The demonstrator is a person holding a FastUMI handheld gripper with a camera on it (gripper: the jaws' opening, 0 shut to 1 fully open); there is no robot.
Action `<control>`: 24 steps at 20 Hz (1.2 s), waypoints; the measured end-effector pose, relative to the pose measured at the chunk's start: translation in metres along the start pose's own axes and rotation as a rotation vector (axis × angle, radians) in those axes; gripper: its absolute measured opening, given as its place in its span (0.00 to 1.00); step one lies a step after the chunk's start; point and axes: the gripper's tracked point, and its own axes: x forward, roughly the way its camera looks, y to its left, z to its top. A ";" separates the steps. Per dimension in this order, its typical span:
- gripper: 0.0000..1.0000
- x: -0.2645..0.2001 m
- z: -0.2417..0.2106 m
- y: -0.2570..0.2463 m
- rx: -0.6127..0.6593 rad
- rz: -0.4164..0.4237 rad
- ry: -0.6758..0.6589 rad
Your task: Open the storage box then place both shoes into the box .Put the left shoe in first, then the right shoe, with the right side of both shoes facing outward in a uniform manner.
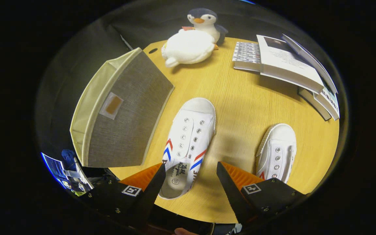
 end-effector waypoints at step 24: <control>0.04 -0.057 0.016 0.019 0.060 0.081 0.049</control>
